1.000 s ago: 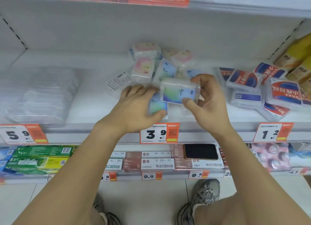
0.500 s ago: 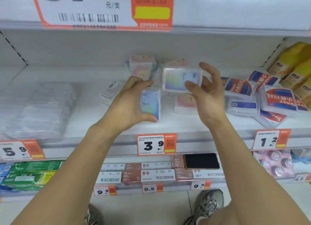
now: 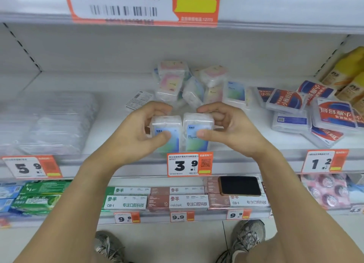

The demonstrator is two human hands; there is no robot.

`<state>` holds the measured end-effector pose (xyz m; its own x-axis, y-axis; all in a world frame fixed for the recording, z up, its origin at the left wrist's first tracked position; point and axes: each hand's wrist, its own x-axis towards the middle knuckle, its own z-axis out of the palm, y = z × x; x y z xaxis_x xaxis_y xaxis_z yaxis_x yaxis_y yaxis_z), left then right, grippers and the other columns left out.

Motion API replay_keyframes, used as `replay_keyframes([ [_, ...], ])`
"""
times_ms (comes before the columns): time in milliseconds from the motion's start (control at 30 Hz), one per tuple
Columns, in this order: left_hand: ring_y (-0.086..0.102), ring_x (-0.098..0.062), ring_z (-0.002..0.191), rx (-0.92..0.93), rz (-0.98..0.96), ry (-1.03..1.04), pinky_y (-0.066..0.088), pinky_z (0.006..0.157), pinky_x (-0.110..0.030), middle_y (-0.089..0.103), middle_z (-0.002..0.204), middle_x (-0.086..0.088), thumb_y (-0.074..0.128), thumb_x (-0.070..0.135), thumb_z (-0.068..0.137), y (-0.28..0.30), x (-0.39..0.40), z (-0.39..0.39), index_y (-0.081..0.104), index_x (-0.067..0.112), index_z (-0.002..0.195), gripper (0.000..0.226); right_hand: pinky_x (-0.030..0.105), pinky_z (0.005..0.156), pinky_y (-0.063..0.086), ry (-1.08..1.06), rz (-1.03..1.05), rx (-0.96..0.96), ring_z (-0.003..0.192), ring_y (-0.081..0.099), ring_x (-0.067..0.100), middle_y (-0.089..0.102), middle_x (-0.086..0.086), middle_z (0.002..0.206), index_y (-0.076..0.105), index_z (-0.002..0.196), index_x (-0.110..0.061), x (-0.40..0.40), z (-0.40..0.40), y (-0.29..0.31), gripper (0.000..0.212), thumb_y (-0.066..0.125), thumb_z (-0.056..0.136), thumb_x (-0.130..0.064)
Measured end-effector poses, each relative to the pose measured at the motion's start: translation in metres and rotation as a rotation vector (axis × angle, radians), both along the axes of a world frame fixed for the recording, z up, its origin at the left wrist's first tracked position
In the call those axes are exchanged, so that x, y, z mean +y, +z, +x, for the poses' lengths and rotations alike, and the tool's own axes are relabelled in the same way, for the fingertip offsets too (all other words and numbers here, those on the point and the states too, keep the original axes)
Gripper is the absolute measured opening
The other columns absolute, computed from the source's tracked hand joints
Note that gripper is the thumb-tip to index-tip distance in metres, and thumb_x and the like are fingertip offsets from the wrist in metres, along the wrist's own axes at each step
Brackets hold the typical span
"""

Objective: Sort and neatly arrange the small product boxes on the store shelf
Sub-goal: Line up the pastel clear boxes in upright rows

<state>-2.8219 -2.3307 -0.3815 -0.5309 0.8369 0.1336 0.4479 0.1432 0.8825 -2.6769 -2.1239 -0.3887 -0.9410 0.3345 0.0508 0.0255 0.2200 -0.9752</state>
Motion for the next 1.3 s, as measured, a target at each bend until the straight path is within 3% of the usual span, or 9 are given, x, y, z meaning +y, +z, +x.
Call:
replay_keyframes([
  [133,0.067,-0.004,0.085,0.01,-0.044,-0.001,0.051,0.075,-0.018,0.072,0.096,0.013,0.078,0.017,0.08,0.001,-0.006,0.005,0.067,0.027,0.104,0.029,0.025,0.082,0.057,0.132,0.023,-0.12,0.093,0.072,0.011,0.077,-0.002,0.102,0.067,0.113,-0.014,-0.006,0.0,-0.001,0.04,0.081,0.077,-0.005],
  [533,0.07,-0.009,0.091,0.017,-0.022,0.005,0.055,0.085,-0.033,0.073,0.099,0.01,0.082,0.035,0.075,0.002,-0.007,0.007,0.069,0.028,0.106,0.035,0.028,0.078,0.058,0.208,0.127,-0.14,0.085,0.071,0.014,0.075,0.005,0.095,0.068,0.1,-0.008,-0.004,-0.002,0.002,0.035,0.085,0.071,0.002],
  [733,0.064,-0.003,0.102,0.142,-0.02,0.058,0.047,0.088,-0.017,0.069,0.107,0.023,0.068,0.057,0.074,0.004,-0.009,0.008,0.067,0.034,0.108,0.041,0.04,0.092,0.056,0.211,0.14,-0.115,0.099,0.071,0.025,0.075,0.003,0.106,0.07,0.108,-0.014,-0.002,0.003,0.003,0.046,0.089,0.067,-0.007],
  [900,0.059,0.004,0.112,0.135,-0.008,0.117,0.045,0.096,-0.019,0.067,0.114,0.025,0.055,0.062,0.08,0.006,-0.007,0.01,0.069,0.033,0.109,0.043,0.037,0.095,0.055,0.185,0.123,-0.109,0.104,0.069,0.019,0.074,0.001,0.111,0.067,0.116,-0.012,0.001,0.005,0.004,0.046,0.086,0.074,-0.014],
  [967,0.06,0.001,0.112,0.085,0.029,0.123,0.046,0.096,-0.022,0.069,0.113,0.021,0.05,0.06,0.085,0.008,-0.006,0.009,0.07,0.03,0.109,0.043,0.03,0.093,0.054,0.173,0.065,-0.087,0.11,0.067,0.016,0.072,0.0,0.117,0.068,0.118,-0.014,0.004,0.008,0.006,0.043,0.079,0.081,-0.032],
  [1067,0.064,-0.006,0.108,0.014,0.113,0.167,0.047,0.095,-0.029,0.073,0.107,0.013,0.044,0.05,0.093,0.01,-0.004,0.003,0.072,0.024,0.104,0.039,0.033,0.088,0.057,0.026,-0.072,0.035,0.107,0.069,0.024,0.073,0.007,0.114,0.071,0.111,-0.012,0.015,0.009,0.01,0.055,0.068,0.081,-0.058],
  [1133,0.066,-0.006,0.102,-0.019,0.157,0.251,0.049,0.093,-0.029,0.075,0.1,0.009,0.044,0.036,0.098,0.014,-0.002,-0.004,0.073,0.02,0.097,0.033,0.045,0.082,0.059,-0.252,-0.084,0.154,0.09,0.071,0.028,0.076,0.008,0.096,0.072,0.097,-0.009,0.022,0.005,0.013,0.032,0.066,0.09,-0.041],
  [1233,0.068,-0.006,0.088,0.013,0.119,0.373,0.053,0.084,-0.026,0.075,0.089,0.007,0.053,0.018,0.096,0.027,0.009,-0.016,0.074,0.019,0.089,0.022,0.039,0.077,0.058,-0.735,0.342,0.168,0.089,0.068,0.021,0.071,-0.004,0.09,0.068,0.093,-0.018,0.038,-0.005,0.011,0.011,0.066,0.087,-0.027],
  [1300,0.069,-0.009,0.081,0.088,-0.008,0.372,0.052,0.069,-0.024,0.073,0.084,0.008,0.058,0.021,0.091,0.042,0.025,-0.021,0.073,0.023,0.087,0.015,0.036,0.085,0.053,-0.806,0.52,0.055,0.105,0.06,0.022,0.065,-0.001,0.108,0.064,0.111,-0.023,0.048,-0.012,0.002,0.032,0.068,0.083,-0.038],
])
